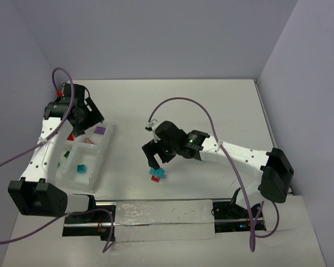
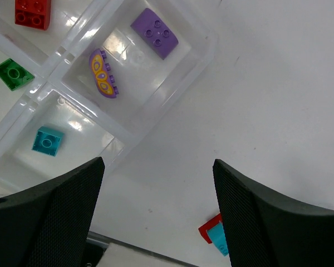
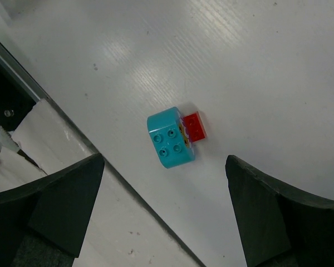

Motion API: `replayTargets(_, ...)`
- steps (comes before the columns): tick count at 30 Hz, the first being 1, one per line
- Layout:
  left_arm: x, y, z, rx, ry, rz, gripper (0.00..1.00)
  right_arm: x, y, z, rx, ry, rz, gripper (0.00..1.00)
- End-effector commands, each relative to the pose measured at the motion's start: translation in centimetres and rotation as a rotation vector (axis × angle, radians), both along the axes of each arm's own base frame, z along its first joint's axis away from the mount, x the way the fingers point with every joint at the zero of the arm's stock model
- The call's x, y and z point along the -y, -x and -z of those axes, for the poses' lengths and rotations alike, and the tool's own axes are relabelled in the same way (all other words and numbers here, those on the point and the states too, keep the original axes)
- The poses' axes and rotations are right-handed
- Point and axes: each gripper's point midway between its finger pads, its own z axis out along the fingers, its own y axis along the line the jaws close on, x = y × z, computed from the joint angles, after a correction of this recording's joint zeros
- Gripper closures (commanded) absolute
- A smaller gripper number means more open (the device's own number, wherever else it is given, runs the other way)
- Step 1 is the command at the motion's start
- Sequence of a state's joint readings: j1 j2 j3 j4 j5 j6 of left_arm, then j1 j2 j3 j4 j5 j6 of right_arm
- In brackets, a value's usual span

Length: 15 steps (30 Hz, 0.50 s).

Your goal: Sort the legos into containers by color

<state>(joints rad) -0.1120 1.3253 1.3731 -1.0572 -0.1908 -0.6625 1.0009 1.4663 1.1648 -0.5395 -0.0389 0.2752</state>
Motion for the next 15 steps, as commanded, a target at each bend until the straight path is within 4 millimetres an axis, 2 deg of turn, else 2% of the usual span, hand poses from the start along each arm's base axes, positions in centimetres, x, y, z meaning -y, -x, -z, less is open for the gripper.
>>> replayTargets(1, 0.7, 0.3, -2.0, 0.050, 0.008, 0.066, 0.14, -1.0, 0.6, 1.1, 0.029, 0.014, -0.100, 0.03)
replayTargets(3, 1.1, 0.2, -3.2, 0.129, 0.027, 0.089, 0.14, -0.8, 0.8, 2.2, 0.018, 0.043, -0.115, 0.03)
replayTargets(7, 2.2, -0.1, -4.3, 0.209, 0.076, 0.128, 0.13, -0.9, 1.1, 3.0, 0.000, 0.068, -0.137, 0.03)
replayTargets(11, 2.6, 0.5, -3.8, 0.200, 0.100, 0.140, 0.14, -1.1, 1.2, 3.2, 0.002, 0.071, -0.142, 0.03)
replayTargets(15, 2.0, 2.2, -2.3, 0.161, 0.086, 0.115, 0.14, -1.4, 1.2, 3.3, -0.006, 0.077, -0.136, 0.03)
